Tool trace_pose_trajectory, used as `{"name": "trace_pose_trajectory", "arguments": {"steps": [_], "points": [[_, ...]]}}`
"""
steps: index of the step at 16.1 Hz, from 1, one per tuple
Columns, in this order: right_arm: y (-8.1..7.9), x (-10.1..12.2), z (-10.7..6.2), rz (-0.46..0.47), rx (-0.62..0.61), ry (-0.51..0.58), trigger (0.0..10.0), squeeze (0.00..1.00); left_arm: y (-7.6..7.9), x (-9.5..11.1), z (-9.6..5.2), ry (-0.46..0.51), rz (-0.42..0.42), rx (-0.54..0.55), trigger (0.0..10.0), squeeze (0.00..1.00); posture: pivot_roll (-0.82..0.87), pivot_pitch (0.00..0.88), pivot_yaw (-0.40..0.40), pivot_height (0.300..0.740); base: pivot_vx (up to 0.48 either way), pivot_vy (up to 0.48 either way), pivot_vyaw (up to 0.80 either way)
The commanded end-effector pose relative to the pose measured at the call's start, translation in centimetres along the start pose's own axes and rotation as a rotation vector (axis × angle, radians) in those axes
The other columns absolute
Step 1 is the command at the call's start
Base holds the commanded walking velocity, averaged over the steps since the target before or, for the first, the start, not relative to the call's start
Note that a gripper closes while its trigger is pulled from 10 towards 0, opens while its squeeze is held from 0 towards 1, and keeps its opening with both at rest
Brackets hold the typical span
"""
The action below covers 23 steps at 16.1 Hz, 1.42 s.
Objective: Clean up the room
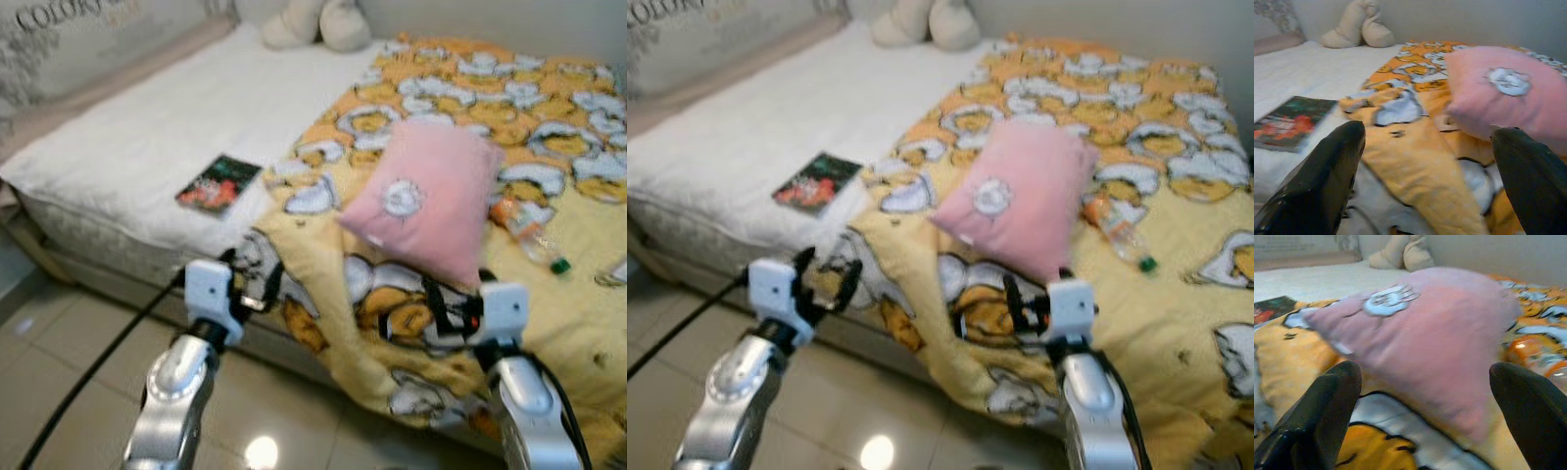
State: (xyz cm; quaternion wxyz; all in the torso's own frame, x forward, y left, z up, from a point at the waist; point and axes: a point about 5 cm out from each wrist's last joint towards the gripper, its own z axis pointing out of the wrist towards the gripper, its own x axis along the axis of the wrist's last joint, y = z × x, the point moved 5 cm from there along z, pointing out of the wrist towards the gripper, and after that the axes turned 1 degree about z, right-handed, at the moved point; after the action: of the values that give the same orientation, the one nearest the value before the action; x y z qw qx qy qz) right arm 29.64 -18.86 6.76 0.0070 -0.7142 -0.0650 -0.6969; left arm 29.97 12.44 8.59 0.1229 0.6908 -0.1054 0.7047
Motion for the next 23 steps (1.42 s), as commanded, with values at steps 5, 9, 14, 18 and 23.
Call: {"name": "trace_pose_trajectory", "arguments": {"steps": [5, 9, 14, 18, 23], "points": [[-0.1, 1.8, 1.6, -0.023, 0.017, 0.042, 10.0, 0.0, 1.1, 0.6, 2.1, 0.039, -0.018, -0.001, 10.0, 0.0, -0.14, 0.0, 0.021, 0.74, 0.0, 0.096, 0.0], [-0.6, 2.0, 2.0, -0.026, 0.03, 0.049, 10.0, 0.0, 1.1, 0.6, 2.7, 0.038, 0.0, -0.01, 10.0, 0.0, -0.13, 0.0, 0.02, 0.74, 0.0, 0.48, 0.0], [-0.4, 1.7, 2.2, -0.025, 0.013, 0.033, 10.0, 0.0, 1.3, 0.6, 3.0, 0.036, 0.004, -0.028, 10.0, 0.0, -0.14, 0.0, 0.029, 0.74, 0.0, 0.48, -0.63], [-0.1, 1.3, 1.6, -0.019, -0.009, 0.028, 10.0, 0.0, 1.0, 0.7, 4.0, 0.024, 0.019, -0.008, 10.0, 0.0, -0.16, 0.0, 0.039, 0.74, 0.0, 0.12, -0.77], [0.0, 1.5, 1.6, -0.014, -0.013, 0.038, 10.0, 0.0, 1.4, 0.2, 3.9, 0.002, -0.035, 0.079, 10.0, 0.0, -0.17, 0.0, 0.046, 0.74, 0.0, 0.0, -0.15]]}}
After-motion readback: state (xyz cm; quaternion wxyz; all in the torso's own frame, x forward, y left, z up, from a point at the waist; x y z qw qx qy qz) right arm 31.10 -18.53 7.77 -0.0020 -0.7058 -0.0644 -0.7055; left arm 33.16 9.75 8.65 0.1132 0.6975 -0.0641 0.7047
